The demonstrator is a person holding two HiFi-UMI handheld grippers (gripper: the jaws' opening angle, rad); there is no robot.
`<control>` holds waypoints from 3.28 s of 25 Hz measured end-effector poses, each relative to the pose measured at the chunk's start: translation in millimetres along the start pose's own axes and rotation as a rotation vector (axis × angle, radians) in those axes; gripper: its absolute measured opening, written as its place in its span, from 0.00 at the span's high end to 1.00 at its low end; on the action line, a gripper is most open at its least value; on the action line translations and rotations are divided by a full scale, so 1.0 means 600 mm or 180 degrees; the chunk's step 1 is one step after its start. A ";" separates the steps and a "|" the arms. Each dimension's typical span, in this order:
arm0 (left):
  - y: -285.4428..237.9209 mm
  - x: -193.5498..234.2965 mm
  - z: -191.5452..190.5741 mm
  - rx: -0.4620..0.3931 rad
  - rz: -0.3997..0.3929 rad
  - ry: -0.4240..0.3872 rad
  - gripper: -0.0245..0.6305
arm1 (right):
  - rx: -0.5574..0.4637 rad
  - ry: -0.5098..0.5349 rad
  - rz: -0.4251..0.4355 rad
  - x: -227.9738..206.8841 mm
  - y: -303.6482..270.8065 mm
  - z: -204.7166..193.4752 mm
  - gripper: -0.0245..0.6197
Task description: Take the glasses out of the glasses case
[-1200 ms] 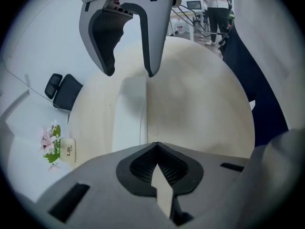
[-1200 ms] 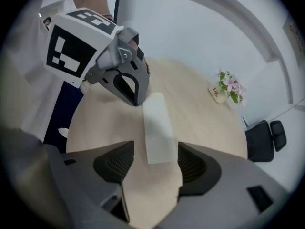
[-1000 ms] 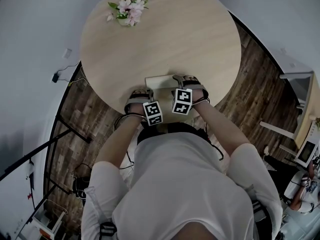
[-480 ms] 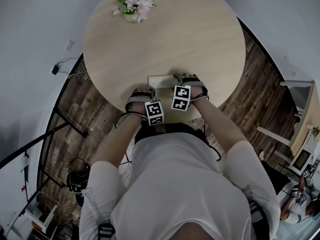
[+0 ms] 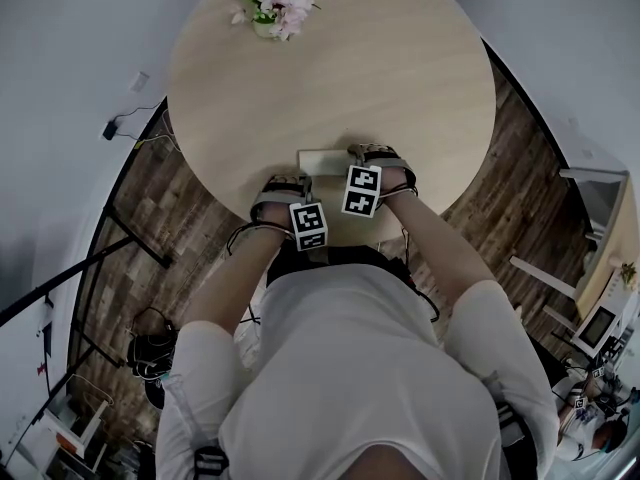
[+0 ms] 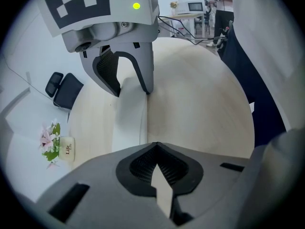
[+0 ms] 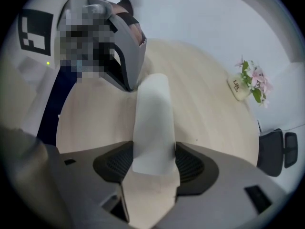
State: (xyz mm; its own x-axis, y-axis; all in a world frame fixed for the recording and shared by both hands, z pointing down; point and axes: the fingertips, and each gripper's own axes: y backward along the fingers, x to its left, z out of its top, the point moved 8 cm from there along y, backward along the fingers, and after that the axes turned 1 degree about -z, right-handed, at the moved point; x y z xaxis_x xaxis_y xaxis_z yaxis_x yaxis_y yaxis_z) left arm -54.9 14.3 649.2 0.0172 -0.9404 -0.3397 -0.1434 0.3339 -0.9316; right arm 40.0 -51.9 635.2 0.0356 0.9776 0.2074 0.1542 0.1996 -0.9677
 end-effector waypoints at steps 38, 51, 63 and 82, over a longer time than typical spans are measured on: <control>0.013 0.005 -0.011 0.0124 0.0750 -0.0036 0.97 | 0.0021 -0.0041 0.0297 -0.016 -0.003 0.002 0.55; 0.012 0.003 -0.012 0.0128 0.0761 -0.0018 0.97 | -0.0100 -0.0240 0.0904 -0.049 0.002 -0.001 0.55; 0.014 0.004 -0.012 0.0090 0.0699 0.0002 0.97 | -0.0419 -0.0639 0.0680 -0.091 0.049 -0.015 0.55; 0.014 0.003 -0.012 0.0069 0.0692 -0.0022 0.97 | -0.0848 -0.1150 -0.0404 -0.122 0.108 -0.032 0.76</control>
State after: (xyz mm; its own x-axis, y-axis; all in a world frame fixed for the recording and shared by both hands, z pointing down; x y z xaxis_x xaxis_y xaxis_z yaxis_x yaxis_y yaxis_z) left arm -63.5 15.1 641.6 -0.0052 -0.8457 -0.5337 -0.1232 0.5302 -0.8389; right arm 66.6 -111.6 560.3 -0.3388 0.9164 0.2129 0.3850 0.3415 -0.8574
